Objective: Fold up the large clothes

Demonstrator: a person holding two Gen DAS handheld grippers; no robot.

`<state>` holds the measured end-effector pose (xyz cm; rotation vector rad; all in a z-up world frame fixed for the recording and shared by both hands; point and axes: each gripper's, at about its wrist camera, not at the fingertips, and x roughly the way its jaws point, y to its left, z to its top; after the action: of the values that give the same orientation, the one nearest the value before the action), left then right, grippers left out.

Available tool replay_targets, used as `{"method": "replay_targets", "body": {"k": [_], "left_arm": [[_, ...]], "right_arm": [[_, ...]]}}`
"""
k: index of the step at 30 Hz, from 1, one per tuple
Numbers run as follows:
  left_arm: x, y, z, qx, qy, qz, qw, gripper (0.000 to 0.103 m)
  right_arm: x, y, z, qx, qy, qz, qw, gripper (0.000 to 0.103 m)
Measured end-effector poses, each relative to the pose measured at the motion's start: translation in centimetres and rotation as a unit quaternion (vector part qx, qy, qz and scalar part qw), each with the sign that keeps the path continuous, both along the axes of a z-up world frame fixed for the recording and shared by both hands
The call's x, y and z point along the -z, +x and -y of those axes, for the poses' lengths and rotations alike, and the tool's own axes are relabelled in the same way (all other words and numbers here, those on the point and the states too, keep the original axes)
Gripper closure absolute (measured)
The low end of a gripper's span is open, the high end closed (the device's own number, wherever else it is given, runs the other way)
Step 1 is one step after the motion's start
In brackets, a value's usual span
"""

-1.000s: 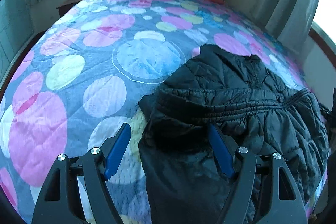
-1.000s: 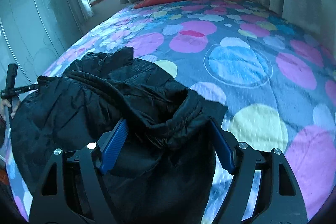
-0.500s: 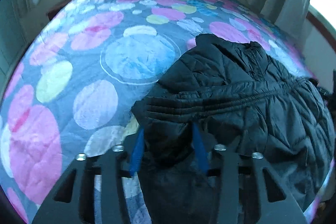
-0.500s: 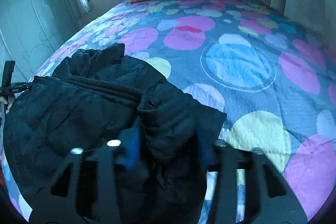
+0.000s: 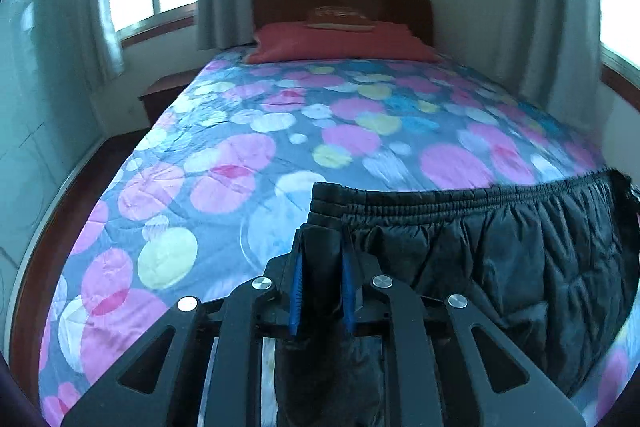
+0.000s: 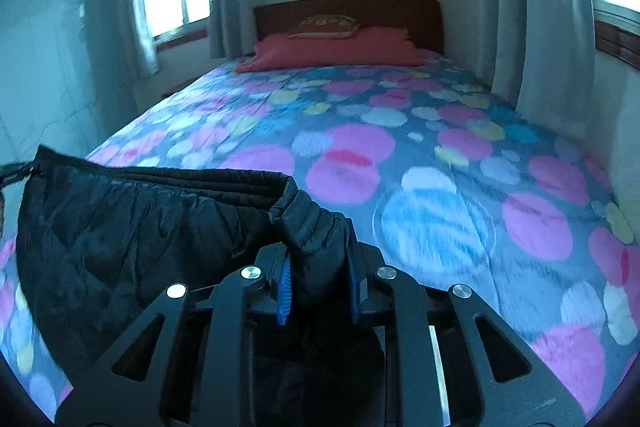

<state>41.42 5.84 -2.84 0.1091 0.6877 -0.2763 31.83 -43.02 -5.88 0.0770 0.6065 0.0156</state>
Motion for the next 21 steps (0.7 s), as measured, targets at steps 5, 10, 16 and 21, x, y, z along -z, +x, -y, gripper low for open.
{"method": "replay_targets", "body": {"k": [5, 10, 16, 21], "left_arm": [[3.6, 4.6, 1.7, -0.054, 0.032, -0.022, 0.9978, 0.087], [9.6, 6.4, 2.2, -0.073, 0.065, -0.062, 0.9933, 0.086], [12.7, 7.0, 2.7, -0.079, 0.065, -0.077, 0.9917, 0.083], [12.5, 7.6, 2.3, -0.076, 0.057, -0.102, 0.9903, 0.069]], "right_arm": [[3.4, 5.7, 0.1, 0.028, 0.003, -0.050, 0.998, 0.082], [8.4, 8.2, 0.1, 0.037, -0.018, -0.115, 0.993, 0.080], [11.7, 9.5, 0.9, 0.053, 0.007, -0.156, 0.986, 0.069], [11.7, 9.5, 1.0, 0.057, 0.016, -0.163, 0.985, 0.064]]}}
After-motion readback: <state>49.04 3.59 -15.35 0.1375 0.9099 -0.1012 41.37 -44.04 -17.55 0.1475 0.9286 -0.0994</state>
